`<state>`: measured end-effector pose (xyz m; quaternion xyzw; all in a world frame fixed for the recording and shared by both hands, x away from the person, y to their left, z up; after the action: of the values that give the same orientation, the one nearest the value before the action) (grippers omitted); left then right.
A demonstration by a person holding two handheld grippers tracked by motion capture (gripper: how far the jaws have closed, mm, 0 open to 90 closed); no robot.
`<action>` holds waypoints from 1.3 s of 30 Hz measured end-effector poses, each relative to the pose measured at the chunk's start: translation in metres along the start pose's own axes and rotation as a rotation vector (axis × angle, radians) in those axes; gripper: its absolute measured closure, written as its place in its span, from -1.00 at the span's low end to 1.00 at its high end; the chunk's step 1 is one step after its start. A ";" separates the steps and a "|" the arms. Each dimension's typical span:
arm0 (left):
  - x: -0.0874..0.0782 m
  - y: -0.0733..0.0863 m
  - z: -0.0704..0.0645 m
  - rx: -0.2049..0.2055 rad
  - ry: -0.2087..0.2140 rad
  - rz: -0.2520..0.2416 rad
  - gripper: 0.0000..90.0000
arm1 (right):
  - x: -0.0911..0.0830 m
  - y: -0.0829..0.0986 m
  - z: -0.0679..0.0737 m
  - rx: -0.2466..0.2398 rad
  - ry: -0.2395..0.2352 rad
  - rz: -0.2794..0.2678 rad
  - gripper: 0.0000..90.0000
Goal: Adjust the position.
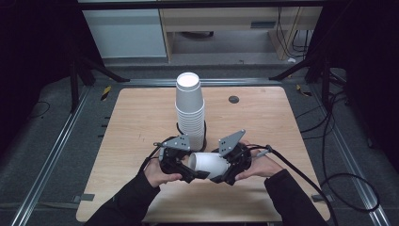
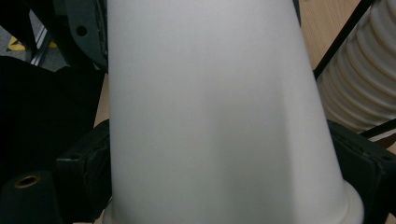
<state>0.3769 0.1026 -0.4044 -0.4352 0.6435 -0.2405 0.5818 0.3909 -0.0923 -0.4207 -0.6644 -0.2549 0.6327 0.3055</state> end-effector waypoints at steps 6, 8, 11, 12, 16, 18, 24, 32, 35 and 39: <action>-0.001 0.000 0.000 0.008 0.003 0.001 -0.51 | -0.001 -0.001 0.001 0.001 0.004 -0.010 -0.82; -0.004 -0.001 0.000 0.012 0.001 0.000 -0.51 | -0.003 -0.002 0.001 0.006 0.004 -0.026 -0.83; -0.006 -0.001 0.000 0.014 -0.007 -0.009 -0.51 | -0.008 -0.004 0.000 0.018 0.010 -0.054 -0.84; -0.006 -0.001 0.000 0.015 -0.011 -0.005 -0.51 | -0.009 -0.004 0.000 0.018 0.014 -0.060 -0.85; -0.005 0.000 0.001 0.018 -0.015 0.001 -0.50 | -0.015 -0.006 -0.002 0.022 0.027 -0.089 -0.86; -0.006 0.001 0.002 0.020 -0.012 0.006 -0.50 | -0.019 -0.006 -0.002 0.023 0.034 -0.102 -0.87; -0.014 0.004 0.005 0.010 -0.035 -0.012 -0.51 | -0.037 -0.009 -0.005 0.049 0.066 -0.185 -0.86; -0.040 0.003 0.010 0.003 -0.078 -0.091 -0.51 | -0.052 -0.003 -0.010 0.101 0.096 -0.252 -0.85; -0.049 0.002 0.010 -0.002 -0.089 -0.128 -0.51 | -0.052 -0.001 -0.010 0.110 0.091 -0.260 -0.85; -0.061 0.000 0.011 0.000 -0.104 -0.172 -0.51 | -0.051 0.000 -0.011 0.136 0.092 -0.290 -0.85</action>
<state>0.3838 0.1558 -0.3740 -0.5008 0.5726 -0.2666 0.5918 0.3979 -0.1304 -0.3854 -0.6267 -0.2903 0.5666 0.4493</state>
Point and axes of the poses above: each handheld gripper's, and its own axes: x roughly forward along the jaws, y roughly out of its underside, z roughly to its left, the point moved 2 cm from there along x, roughly forward along the jaws, and after that the axes turned 2 degrees about y, right-handed, at the moved point
